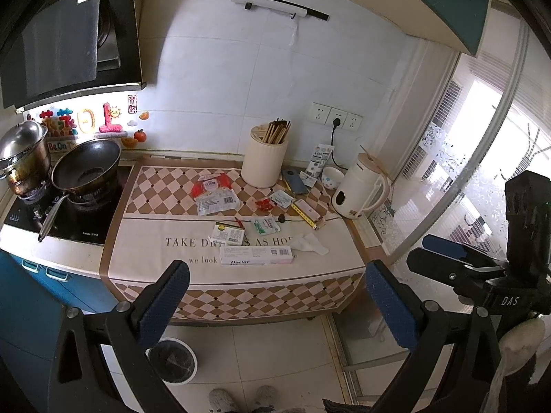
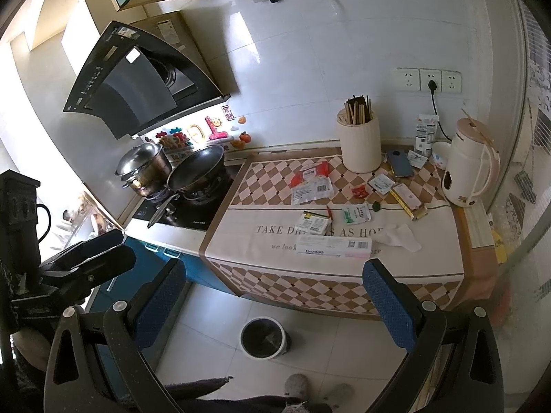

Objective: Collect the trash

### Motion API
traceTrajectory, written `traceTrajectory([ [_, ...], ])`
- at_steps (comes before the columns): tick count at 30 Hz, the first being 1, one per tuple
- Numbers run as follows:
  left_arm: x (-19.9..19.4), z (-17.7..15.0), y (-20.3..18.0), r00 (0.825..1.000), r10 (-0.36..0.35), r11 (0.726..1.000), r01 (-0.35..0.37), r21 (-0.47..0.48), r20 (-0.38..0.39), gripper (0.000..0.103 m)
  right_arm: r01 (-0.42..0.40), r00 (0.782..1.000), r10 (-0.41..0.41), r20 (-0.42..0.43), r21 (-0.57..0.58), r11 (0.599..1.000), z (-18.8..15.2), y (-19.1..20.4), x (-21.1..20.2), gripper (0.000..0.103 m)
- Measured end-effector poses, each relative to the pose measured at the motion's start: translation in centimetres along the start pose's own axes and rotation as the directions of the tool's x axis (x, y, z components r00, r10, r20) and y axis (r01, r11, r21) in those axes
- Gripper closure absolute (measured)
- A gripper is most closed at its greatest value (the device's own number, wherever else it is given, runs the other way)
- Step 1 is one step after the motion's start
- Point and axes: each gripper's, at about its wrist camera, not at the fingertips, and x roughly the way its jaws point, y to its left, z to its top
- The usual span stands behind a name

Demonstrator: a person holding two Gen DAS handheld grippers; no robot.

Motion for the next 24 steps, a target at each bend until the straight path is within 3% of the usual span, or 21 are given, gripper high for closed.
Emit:
traceTrajectory([
  [24,-0.13,0.04,-0.07,1.000,-0.001,1.000,0.001,-0.002,0.000,0.000,-0.002,1.000,0.001,-0.004,-0.015,1.000,-0.20,0.95,0.14,0.000],
])
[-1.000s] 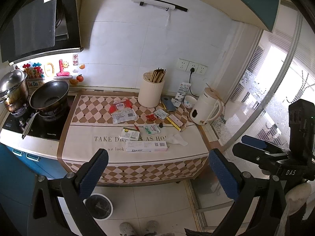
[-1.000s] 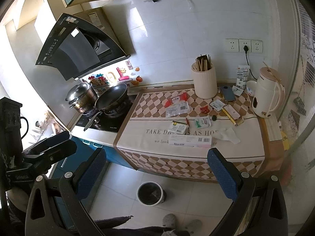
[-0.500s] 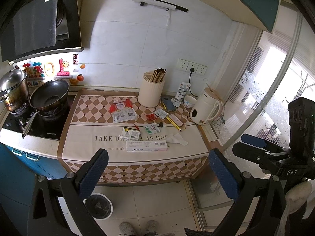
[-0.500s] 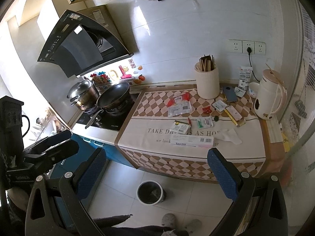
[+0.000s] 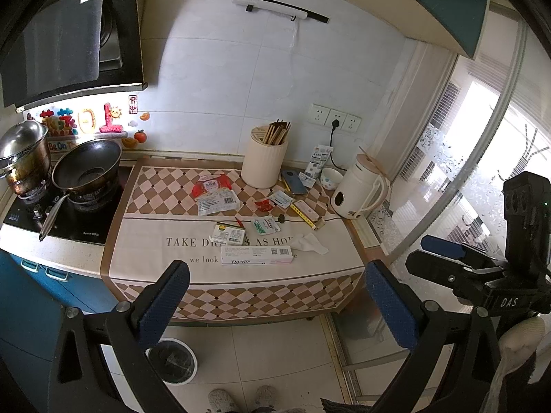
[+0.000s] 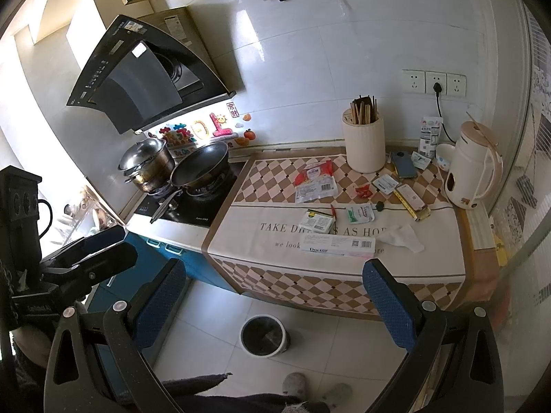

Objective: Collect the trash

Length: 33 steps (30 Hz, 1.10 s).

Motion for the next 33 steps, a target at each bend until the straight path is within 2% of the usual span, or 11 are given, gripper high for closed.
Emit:
traceTrajectory([
  [33,0.0,-0.4,0.3,1.000,-0.024,1.000,0.023,-0.006,-0.012,0.000,0.001,1.000,-0.001,-0.004,-0.006,1.000,-0.7,1.0,0.0,0.000],
])
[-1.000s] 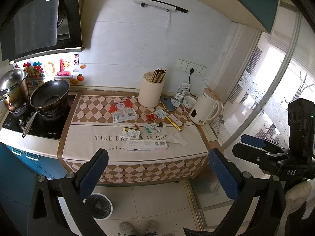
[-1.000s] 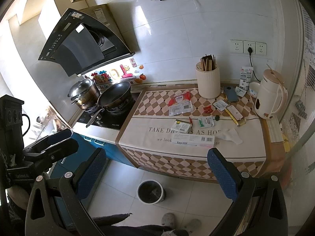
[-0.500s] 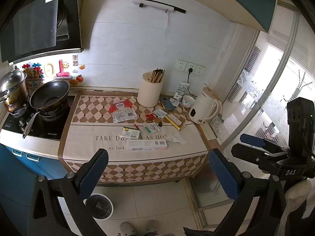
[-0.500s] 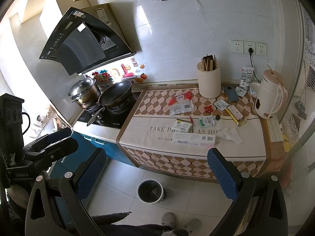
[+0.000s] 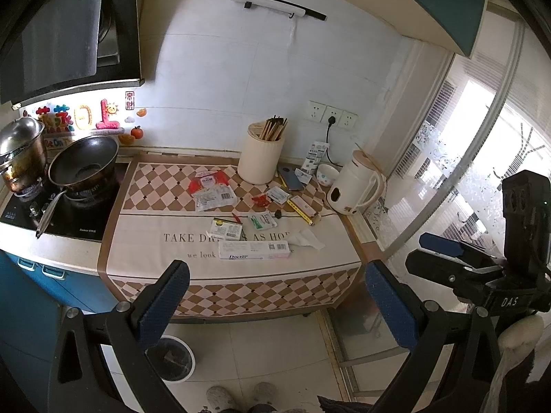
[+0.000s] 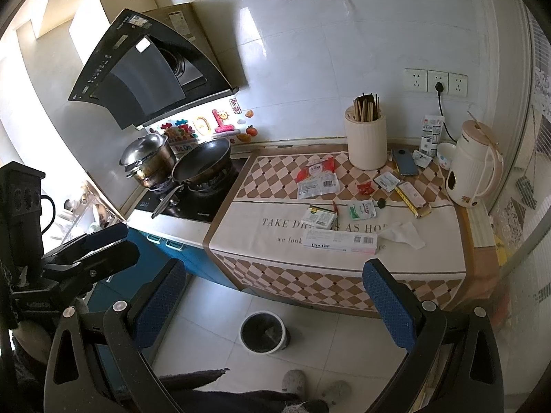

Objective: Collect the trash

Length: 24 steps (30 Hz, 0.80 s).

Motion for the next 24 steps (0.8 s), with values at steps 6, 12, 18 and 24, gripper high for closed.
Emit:
traceTrajectory([
  [6,1.8,0.3,0.5,0.977,0.212,0.977,-0.212,0.009,0.036,0.000,0.012,1.000,-0.012,0.008,0.016,1.000,0.1,-0.3,0.2,0.000],
  [12,9.5,1.3,2.9,0.904,0.427,0.904,-0.427,0.005,-0.012,0.000,0.192,0.979,-0.199,0.044,0.127,0.973,0.4,-2.9,2.7,0.000],
  [18,20.0,1.7,4.9,0.887,0.415,0.898,-0.435,-0.061,-0.203,0.000,0.383,0.916,-0.400,0.020,0.247,0.890,0.4,-9.1,7.9,0.000],
  [24,31.5,1.3,5.6,0.839,0.355,0.865,-0.462,-0.195,-0.413,0.000,0.443,0.895,-0.437,-0.092,0.301,0.845,1.1,-17.7,14.7,0.000],
])
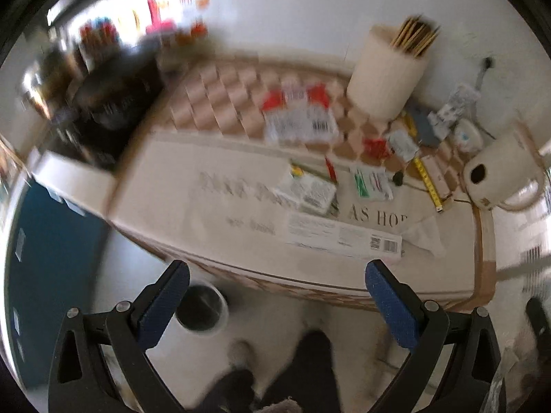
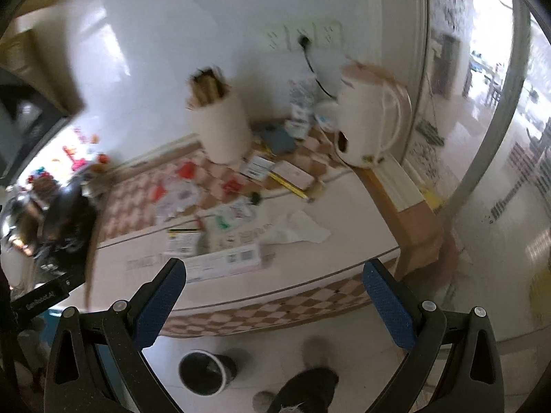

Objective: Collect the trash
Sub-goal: 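Grasp the brown-red box with the right tool while the left tool grasps the white tube box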

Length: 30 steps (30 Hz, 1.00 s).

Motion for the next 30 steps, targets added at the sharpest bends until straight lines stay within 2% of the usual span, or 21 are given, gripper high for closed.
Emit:
traceTrajectory([
  [1,2.0,0.4,-0.7,0.999,-0.014,0.999,0.012,-0.041,-0.050,0.000,0.010,1.000,-0.010,-0.021,-0.003,1.000,0.8,-1.1,2.4,0.001],
  [3,5.5,0.9,-1.5,0.989,-0.058,0.990,0.039,-0.137,-0.138,0.000,0.019,0.998,-0.020,-0.057,-0.021,1.000,1.8,-2.3,5.8,0.008],
  [5,9.1,0.9,-2.1,0.965,-0.106,0.967,0.044,-0.251,-0.239,0.000,0.021,0.993,-0.026,-0.117,-0.041,0.999,3.2,-4.2,10.0,0.013],
  [8,13.7,0.1,-2.7,0.921,-0.199,0.892,0.028,-0.452,-0.335,0.001,0.017,0.978,-0.029,-0.208,-0.060,0.998,5.4,-6.8,16.0,0.013],
  [10,15.5,-0.1,-3.1,0.906,-0.229,0.843,0.001,-0.538,-0.357,0.001,0.018,0.963,-0.040,-0.266,-0.084,0.996,6.8,-8.3,20.2,0.013],
  [15,18.7,-0.4,-3.6,0.903,-0.291,0.690,-0.030,-0.723,-0.315,0.002,-0.013,0.930,-0.035,-0.365,-0.127,0.992,8.5,-9.3,27.4,0.013],
  [16,19.2,-0.6,-3.8,0.907,-0.291,0.662,-0.040,-0.748,-0.306,0.008,-0.027,0.924,-0.031,-0.382,-0.145,0.989,8.9,-9.2,28.9,0.013],
  [17,19.6,-0.7,-4.0,0.908,-0.281,0.653,-0.056,-0.755,-0.311,0.014,-0.035,0.920,-0.030,-0.391,-0.157,0.987,9.0,-9.0,29.8,0.013],
  [18,19.9,-0.9,-4.2,0.908,-0.272,0.652,-0.069,-0.755,-0.319,0.032,-0.045,0.915,-0.028,-0.402,-0.171,0.984,9.4,-8.8,30.8,0.013],
  [19,19.8,-1.0,-4.5,0.909,-0.251,0.662,-0.090,-0.744,-0.334,0.039,-0.053,0.912,-0.027,-0.409,-0.183,0.982,9.7,-8.5,31.5,0.013],
  [20,19.4,-1.0,-4.8,0.920,-0.226,0.675,-0.090,-0.732,-0.321,0.045,-0.057,0.910,-0.028,-0.413,-0.190,0.980,9.9,-8.2,32.0,0.013],
  [21,18.9,-0.7,-5.3,0.930,-0.201,0.709,-0.078,-0.701,-0.308,0.046,-0.061,0.908,-0.027,-0.418,-0.196,0.979,10.3,-8.0,32.6,0.013],
  [22,18.4,-0.4,-6.0,0.936,-0.157,0.763,-0.087,-0.641,-0.315,0.047,-0.071,0.907,-0.023,-0.420,-0.207,0.976,11.0,-7.7,33.5,0.013],
  [25,17.4,-0.1,-7.8,0.949,-0.043,0.889,-0.107,-0.445,-0.314,0.048,-0.082,0.907,-0.033,-0.419,-0.254,0.964,12.4,-6.7,35.7,0.013],
  [27,17.2,-0.1,-8.2,0.948,-0.009,0.918,-0.119,-0.378,-0.319,0.048,-0.092,0.903,-0.038,-0.429,-0.280,0.956,13.3,-5.9,37.6,0.013],
  [28,17.3,-0.3,-8.3,0.943,0.007,0.925,-0.132,-0.355,-0.333,0.050,-0.100,0.894,-0.046,-0.445,-0.299,0.949,13.8,-5.4,39.0,0.013],
  [30,16.9,-0.2,-8.9,0.944,0.035,0.931,-0.150,-0.332,-0.327,0.050,-0.134,0.874,-0.041,-0.484,-0.322,0.937,14.2,-4.3,41.1,0.013],
])
